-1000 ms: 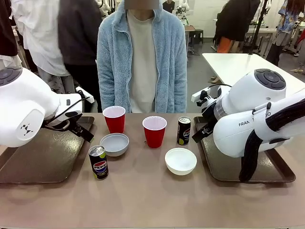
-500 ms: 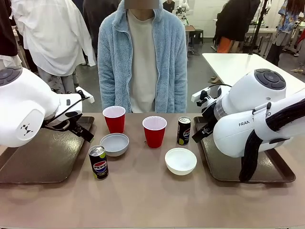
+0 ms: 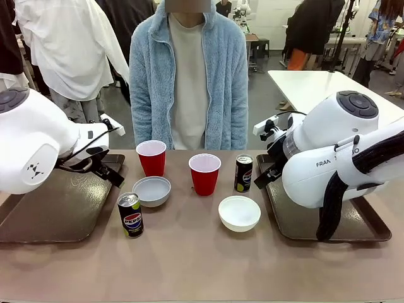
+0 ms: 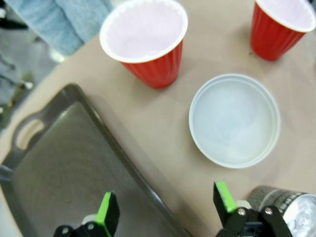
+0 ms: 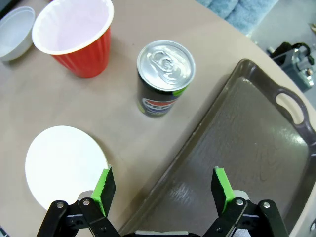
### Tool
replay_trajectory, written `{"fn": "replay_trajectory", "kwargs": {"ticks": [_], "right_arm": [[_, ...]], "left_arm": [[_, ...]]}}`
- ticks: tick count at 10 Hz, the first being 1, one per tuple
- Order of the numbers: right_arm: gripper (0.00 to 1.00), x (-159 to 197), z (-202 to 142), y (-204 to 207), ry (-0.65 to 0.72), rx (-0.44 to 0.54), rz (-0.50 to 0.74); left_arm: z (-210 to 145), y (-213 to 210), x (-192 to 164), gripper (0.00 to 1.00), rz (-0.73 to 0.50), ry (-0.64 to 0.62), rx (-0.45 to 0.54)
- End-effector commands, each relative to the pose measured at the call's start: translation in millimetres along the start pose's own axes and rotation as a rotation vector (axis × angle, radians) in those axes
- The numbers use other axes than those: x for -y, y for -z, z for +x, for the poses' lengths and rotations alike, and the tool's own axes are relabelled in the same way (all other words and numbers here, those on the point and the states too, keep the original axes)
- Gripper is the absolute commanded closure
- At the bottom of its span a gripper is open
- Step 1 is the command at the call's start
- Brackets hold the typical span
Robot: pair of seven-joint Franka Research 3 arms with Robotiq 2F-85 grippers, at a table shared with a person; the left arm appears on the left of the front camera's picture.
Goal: Prepare tableware on both trays.
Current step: Pick up a Picnic Bowl from the table and place it on a Handle tray.
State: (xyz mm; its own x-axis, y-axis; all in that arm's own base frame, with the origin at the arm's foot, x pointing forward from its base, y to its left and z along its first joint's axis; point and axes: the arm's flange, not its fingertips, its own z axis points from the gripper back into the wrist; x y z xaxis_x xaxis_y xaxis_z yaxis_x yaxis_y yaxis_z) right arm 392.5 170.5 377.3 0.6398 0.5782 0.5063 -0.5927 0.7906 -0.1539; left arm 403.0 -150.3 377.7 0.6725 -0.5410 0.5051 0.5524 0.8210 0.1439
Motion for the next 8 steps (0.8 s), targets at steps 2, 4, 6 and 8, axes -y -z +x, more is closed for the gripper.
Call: {"fn": "replay_trajectory", "kwargs": {"ticks": [2,4,6,8], "right_arm": [[0.00,-25.6,-25.8,-74.8,0.055,-0.105,0.058],[0.00,-41.7,-78.7,-107.7,0.129,-0.314,0.118],[0.00,-54.4,-132.6,-121.2,0.224,-0.423,0.225],[0.00,-31.6,-37.2,-111.9,0.147,-0.402,0.162]], "left_arm": [[-52.3,-93.6,7.1,0.00,0.013,0.030,-0.017],[-95.8,-115.5,21.0,0.00,-0.122,0.011,-0.118],[-124.9,-109.9,54.0,0.00,-0.285,0.009,-0.215],[-13.3,-116.8,16.5,0.00,-0.201,0.014,-0.183]]}}
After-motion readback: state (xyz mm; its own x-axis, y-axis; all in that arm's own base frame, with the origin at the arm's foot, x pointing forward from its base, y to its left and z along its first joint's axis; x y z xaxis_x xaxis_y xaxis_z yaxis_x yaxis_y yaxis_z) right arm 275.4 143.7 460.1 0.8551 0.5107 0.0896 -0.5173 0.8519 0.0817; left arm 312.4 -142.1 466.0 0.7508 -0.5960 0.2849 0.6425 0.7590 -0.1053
